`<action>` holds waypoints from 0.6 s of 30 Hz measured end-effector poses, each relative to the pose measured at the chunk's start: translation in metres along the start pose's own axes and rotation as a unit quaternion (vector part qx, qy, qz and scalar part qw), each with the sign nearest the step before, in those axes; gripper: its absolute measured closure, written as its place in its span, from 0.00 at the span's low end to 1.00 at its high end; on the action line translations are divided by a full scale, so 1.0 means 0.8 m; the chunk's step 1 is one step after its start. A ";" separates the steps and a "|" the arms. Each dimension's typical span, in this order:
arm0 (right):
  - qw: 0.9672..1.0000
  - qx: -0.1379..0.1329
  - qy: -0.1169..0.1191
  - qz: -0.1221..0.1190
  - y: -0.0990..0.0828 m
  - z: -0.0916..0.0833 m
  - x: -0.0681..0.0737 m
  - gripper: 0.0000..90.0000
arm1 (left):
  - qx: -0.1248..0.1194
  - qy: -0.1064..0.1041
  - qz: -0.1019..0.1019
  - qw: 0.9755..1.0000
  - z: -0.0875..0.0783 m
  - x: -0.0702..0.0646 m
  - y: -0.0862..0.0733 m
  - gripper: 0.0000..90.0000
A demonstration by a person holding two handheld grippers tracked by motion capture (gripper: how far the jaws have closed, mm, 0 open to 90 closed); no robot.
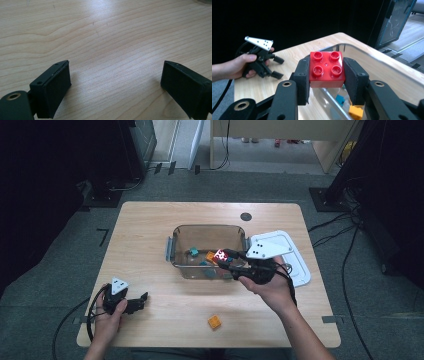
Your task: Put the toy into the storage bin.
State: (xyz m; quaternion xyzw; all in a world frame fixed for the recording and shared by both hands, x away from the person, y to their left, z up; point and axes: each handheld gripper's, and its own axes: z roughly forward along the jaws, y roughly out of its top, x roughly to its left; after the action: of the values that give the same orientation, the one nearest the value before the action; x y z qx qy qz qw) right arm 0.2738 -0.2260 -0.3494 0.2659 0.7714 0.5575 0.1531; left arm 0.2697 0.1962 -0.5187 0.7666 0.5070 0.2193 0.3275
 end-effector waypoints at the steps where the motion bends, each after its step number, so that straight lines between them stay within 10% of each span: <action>1: 1.000 -0.002 -0.002 0.000 0.003 0.001 -0.001 0.67 | 0.000 0.000 0.000 1.000 0.000 0.000 0.000 0.10; 18: 0.999 0.000 -0.034 0.031 0.024 0.034 -0.036 0.67 | 0.000 0.000 0.000 1.000 0.000 0.000 0.000 0.10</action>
State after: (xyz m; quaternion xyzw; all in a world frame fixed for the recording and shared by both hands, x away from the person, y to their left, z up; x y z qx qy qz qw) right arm 0.3165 -0.2172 -0.3418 0.3084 0.7573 0.5523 0.1619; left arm 0.2697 0.1962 -0.5187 0.7665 0.5071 0.2192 0.3276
